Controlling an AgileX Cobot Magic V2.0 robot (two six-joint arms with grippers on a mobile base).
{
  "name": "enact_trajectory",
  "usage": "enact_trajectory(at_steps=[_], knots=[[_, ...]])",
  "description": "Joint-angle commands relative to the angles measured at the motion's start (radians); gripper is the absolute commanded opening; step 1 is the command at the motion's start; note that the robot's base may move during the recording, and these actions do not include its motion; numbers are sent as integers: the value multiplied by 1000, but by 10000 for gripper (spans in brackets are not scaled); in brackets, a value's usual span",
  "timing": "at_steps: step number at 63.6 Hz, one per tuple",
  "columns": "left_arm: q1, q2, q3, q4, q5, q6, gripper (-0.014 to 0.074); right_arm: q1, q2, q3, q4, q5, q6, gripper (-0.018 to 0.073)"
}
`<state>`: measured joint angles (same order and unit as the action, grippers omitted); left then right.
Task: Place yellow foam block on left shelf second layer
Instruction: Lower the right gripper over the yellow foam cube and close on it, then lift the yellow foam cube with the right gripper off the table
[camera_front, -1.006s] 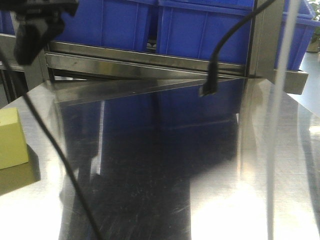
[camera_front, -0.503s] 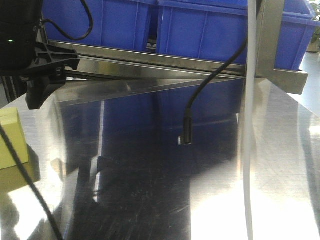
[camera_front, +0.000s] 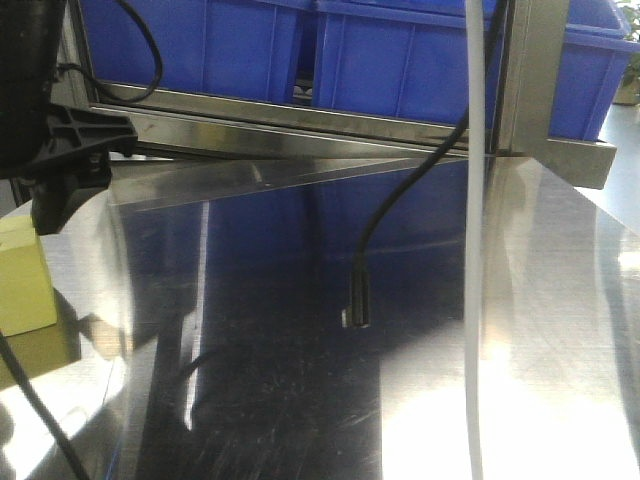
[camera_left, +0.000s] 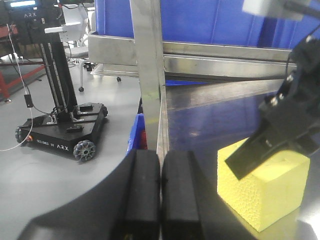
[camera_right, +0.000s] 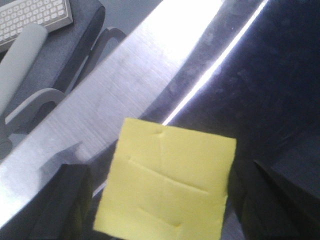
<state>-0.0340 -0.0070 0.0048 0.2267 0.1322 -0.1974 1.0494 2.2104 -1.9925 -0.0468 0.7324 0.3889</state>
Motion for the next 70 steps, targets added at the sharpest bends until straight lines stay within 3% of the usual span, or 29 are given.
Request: enact_trajectory(at_steps=[1, 22, 41, 70], knots=[[-8, -9, 26, -3, -87, -4, 136, 0, -48, -35, -16, -49, 2, 632], [-8, -9, 26, -3, -87, -4, 136, 0, -25, -35, -22, -51, 1, 624], [-8, -9, 26, -3, -87, -4, 136, -1, -26, -35, -22, -46, 1, 347], [-8, -9, 26, -3, -87, -4, 136, -85, -185, -34, -37, -31, -1, 351]])
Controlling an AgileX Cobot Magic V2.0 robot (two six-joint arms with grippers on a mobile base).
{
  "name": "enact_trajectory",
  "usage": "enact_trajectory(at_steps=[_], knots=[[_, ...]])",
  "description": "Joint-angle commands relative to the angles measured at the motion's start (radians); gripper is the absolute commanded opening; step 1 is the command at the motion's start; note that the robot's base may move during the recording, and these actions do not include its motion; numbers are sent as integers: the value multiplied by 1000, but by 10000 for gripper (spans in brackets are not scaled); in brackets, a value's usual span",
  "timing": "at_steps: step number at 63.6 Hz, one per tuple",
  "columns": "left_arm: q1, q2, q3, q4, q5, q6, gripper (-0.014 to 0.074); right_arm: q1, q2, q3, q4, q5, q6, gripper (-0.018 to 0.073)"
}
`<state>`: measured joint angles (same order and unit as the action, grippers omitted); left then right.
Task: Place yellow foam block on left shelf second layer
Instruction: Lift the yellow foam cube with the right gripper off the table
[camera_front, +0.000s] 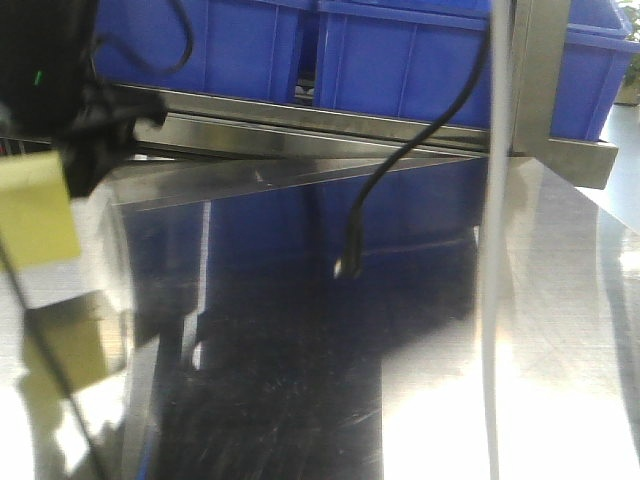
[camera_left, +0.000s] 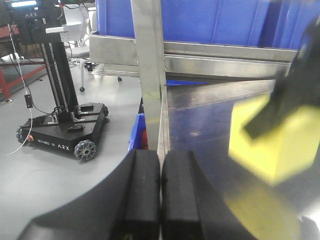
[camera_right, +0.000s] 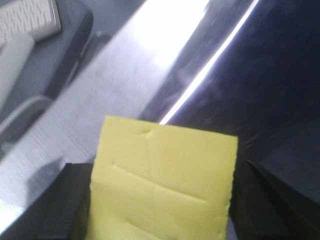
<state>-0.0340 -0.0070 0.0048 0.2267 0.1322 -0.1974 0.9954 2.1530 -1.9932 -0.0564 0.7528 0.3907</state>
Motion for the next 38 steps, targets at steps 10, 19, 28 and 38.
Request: enact_trajectory(at_steps=[10, 19, 28, 38], knots=[[-8, -9, 26, -3, -87, -4, 136, -92, -218, 25, -105, -51, -3, 351], [-8, -9, 26, -3, -87, -4, 136, -149, -309, 149, -110, -93, -14, 351], [-8, -9, 26, -3, -87, -4, 136, -214, -430, 354, -109, -206, -14, 351], [-8, -9, 26, -3, -87, -4, 136, -301, -623, 621, -109, -359, -14, 351]])
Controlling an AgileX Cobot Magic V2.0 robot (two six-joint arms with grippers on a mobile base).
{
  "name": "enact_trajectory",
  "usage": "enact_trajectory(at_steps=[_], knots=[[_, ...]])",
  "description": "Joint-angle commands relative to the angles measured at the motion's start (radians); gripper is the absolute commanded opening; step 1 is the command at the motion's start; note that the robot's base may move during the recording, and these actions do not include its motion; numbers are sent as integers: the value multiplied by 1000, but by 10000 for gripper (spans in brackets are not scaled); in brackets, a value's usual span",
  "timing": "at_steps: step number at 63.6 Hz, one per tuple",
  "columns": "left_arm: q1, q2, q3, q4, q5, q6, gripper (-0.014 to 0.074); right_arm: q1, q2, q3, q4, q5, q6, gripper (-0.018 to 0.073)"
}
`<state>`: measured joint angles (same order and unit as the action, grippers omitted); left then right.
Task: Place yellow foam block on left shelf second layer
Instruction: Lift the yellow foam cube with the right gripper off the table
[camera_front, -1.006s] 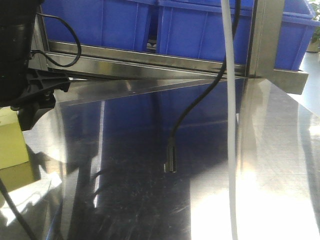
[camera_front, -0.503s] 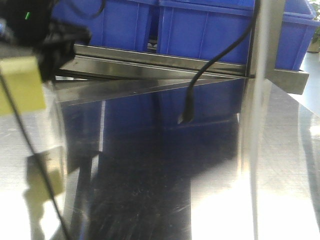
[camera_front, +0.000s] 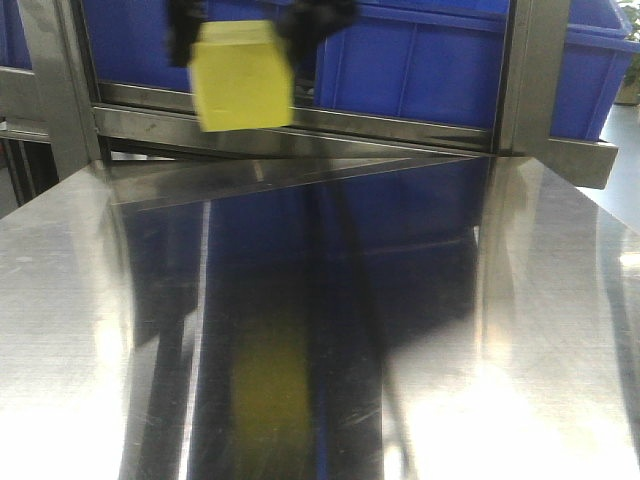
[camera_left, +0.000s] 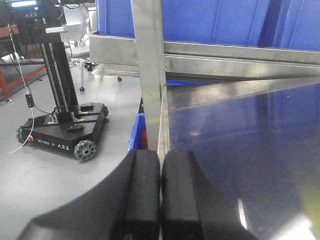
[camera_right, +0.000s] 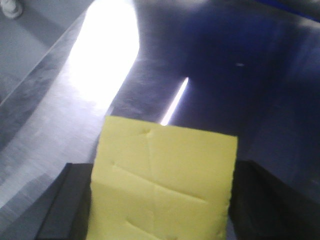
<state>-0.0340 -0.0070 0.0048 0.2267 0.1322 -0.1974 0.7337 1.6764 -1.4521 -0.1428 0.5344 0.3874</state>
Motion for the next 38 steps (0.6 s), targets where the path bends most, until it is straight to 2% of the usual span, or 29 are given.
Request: enact_trajectory(at_steps=[1, 16, 38], knots=[[-8, -9, 26, -3, -87, -4, 136, -47, -174, 116, -23, -156, -11, 351], [-8, -9, 26, -3, -87, -4, 136, -190, -483, 445, -24, -191, -69, 351], [-8, -9, 26, -3, -87, -4, 136, -397, -961, 756, -24, -140, -242, 351]])
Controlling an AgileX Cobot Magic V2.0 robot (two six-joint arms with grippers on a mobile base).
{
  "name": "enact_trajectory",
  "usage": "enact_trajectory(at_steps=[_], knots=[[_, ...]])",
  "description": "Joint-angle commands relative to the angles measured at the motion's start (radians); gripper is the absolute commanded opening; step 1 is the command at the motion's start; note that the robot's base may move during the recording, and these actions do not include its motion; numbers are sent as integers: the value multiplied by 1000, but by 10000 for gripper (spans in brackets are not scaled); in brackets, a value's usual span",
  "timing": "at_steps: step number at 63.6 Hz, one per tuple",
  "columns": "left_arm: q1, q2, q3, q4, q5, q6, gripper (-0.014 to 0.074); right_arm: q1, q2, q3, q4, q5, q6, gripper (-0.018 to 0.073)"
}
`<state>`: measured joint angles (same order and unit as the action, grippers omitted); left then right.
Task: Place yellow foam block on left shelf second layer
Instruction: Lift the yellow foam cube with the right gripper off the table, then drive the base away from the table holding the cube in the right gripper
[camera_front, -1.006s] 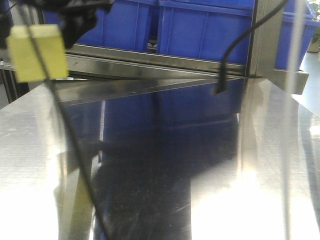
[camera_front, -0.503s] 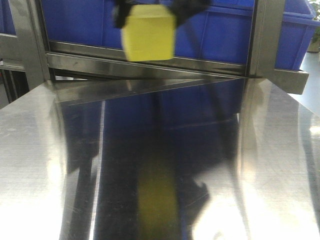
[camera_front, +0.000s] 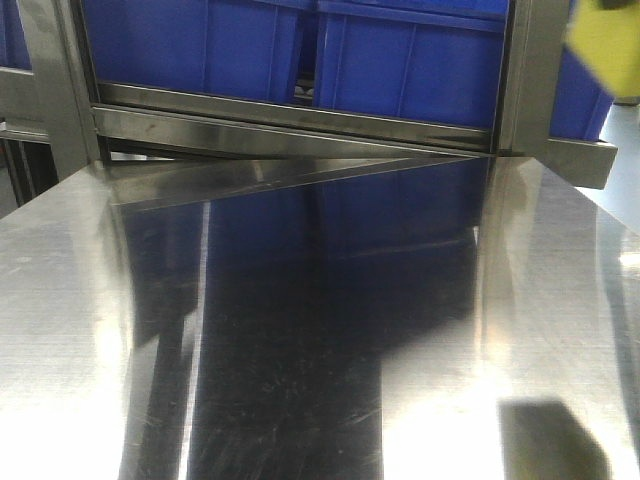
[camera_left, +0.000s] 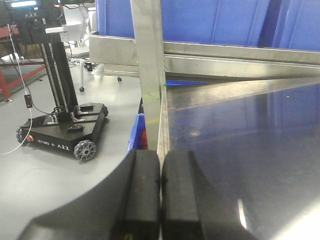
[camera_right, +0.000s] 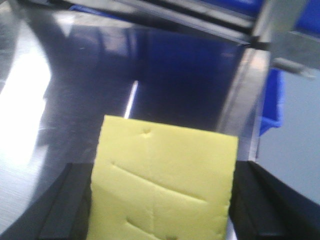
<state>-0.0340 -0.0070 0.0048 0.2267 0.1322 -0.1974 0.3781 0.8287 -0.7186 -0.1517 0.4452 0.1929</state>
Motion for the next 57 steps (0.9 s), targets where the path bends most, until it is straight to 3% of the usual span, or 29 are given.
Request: enact_trajectory(at_steps=[1, 32, 57], knots=[[-8, -9, 26, -3, -87, -4, 136, -45, -134, 35, -15, -45, -51, 351], [-8, -9, 26, -3, -87, -4, 136, -52, -674, 130, -16, 59, -54, 351], [-8, -9, 26, -3, -87, -4, 136, -52, -711, 130, -15, 63, -54, 351]])
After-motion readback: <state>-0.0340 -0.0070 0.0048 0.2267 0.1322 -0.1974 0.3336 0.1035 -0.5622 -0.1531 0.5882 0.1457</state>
